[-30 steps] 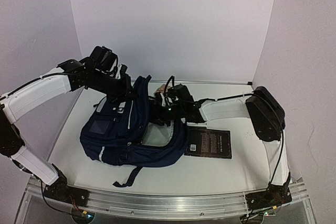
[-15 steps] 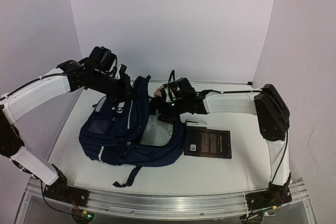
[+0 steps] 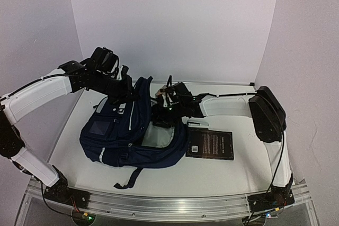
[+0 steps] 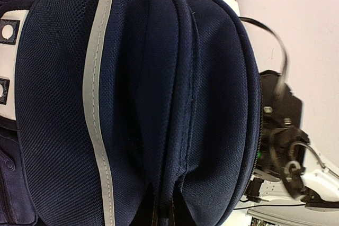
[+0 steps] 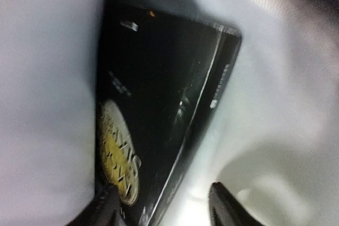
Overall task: Pack the student bag
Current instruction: Place the book in the student bag.
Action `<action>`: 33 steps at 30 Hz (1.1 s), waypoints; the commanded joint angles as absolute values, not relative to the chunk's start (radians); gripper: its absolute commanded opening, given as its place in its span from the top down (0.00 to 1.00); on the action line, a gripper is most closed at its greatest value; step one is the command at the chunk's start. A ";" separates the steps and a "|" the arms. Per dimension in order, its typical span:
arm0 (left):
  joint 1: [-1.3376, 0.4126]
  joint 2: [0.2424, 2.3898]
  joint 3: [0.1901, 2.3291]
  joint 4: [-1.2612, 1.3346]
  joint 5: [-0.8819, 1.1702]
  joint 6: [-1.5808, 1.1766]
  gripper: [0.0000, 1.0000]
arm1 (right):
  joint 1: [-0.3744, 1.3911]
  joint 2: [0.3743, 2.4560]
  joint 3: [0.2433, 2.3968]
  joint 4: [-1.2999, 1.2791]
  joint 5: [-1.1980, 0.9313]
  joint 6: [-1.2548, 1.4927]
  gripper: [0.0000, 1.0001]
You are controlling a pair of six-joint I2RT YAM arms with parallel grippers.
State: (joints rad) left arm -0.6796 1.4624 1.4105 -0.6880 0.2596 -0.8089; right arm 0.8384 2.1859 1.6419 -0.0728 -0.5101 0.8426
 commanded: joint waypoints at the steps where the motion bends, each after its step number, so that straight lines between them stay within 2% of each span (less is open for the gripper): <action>1: -0.670 1.455 1.449 -0.592 0.259 -0.789 1.00 | 0.856 2.273 1.715 0.037 -0.561 0.915 0.52; 5: -0.670 1.449 1.433 -0.604 0.274 -0.797 1.00 | 0.867 2.350 1.756 0.283 -0.627 1.019 0.61; 9: -0.660 1.421 1.392 -0.617 0.264 -0.808 1.00 | 0.861 2.318 1.791 0.343 -0.657 0.979 0.65; 10: -0.655 1.418 1.380 -0.619 0.262 -0.812 1.00 | 0.856 2.296 1.787 0.346 -0.666 0.965 0.62; 11: -0.651 1.418 1.369 -0.623 0.260 -0.815 1.00 | 0.848 2.268 1.777 0.347 -0.674 0.954 0.53; 12: -0.648 1.423 1.362 -0.633 0.252 -0.816 1.00 | 0.836 2.247 1.764 0.344 -0.680 0.946 0.40; 14: -0.645 1.439 1.357 -0.670 0.221 -0.816 1.00 | 0.805 2.190 1.712 0.333 -0.690 0.930 0.25; 17: -0.635 1.456 1.340 -0.696 0.198 -0.824 1.00 | 0.753 2.082 1.627 0.250 -0.678 0.861 0.13; 23: -0.629 1.479 1.288 -0.689 0.215 -0.807 1.00 | 0.684 1.885 1.460 0.106 -0.707 0.738 0.07; 29: -0.632 1.537 1.277 -0.717 0.255 -0.750 0.96 | 0.586 1.723 1.372 -0.081 -0.763 0.595 0.13; 31: -0.634 1.568 1.281 -0.733 0.257 -0.732 0.93 | 0.535 1.656 1.342 -0.201 -0.762 0.474 0.13; 33: -0.635 1.602 1.288 -0.749 0.257 -0.723 0.86 | 0.481 1.617 1.329 -0.369 -0.751 0.324 0.13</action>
State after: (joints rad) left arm -0.6563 1.5207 1.3005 -0.6076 0.3221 -0.7702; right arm 0.5806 1.7133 1.3656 -0.0528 -0.7397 0.6098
